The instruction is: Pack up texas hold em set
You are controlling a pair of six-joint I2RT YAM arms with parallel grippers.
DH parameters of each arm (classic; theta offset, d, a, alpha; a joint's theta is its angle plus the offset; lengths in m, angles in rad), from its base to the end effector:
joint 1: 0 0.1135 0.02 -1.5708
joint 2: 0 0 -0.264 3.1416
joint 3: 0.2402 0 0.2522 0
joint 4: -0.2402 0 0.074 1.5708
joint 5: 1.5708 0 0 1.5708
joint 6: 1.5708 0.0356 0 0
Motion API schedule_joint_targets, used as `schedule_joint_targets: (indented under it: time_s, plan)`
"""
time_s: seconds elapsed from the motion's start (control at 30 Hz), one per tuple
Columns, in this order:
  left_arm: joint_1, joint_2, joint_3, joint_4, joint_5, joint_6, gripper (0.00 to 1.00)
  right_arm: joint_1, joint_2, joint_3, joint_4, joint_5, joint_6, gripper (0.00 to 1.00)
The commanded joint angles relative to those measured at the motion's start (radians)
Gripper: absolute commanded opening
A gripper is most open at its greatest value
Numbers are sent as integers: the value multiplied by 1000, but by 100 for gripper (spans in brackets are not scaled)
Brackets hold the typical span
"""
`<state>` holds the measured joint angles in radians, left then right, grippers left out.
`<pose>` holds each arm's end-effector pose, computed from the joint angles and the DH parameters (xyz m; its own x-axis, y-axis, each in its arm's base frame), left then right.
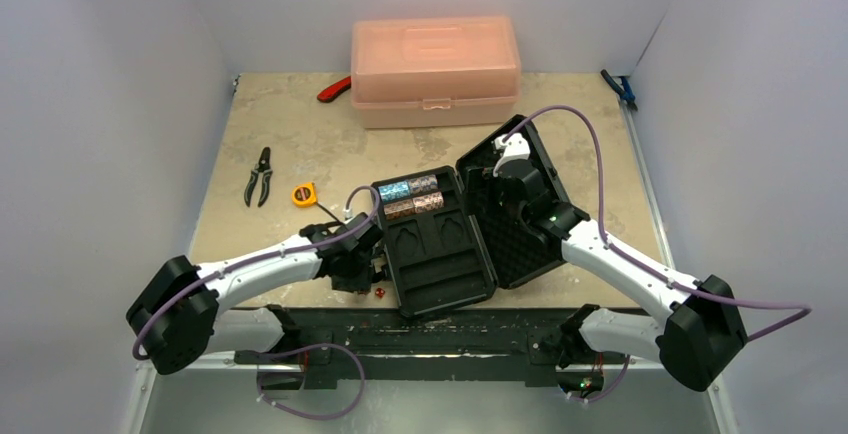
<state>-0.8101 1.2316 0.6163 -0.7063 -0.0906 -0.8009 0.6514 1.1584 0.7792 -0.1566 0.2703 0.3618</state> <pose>0.1360 -0.1382 0.1640 -0.9720 -0.0159 -0.2346 0.0117 0.9932 -0.1160 0.2102 0.1483 0.2651 -0.5219 0.0310 -0.8524 -0.2320 0.9565 0.1769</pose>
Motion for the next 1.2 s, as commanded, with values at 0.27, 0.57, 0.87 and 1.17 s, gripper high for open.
schedule_joint_targets:
  time_s: [0.27,0.57,0.87,1.17]
  plan:
    - [-25,45,60,-1,-24,-11,22,-5,-2,-5,31,-2,15,99]
    - [-37,31,109,-76,-61,-23,0,-4,-14,-2,25,-3,16,99]
    - [-38,-36,189,-162,-92,-14,0,-5,-53,14,-1,4,13,99]
    - [-37,-35,303,-190,-96,14,0,-4,-124,4,-38,59,17,99]
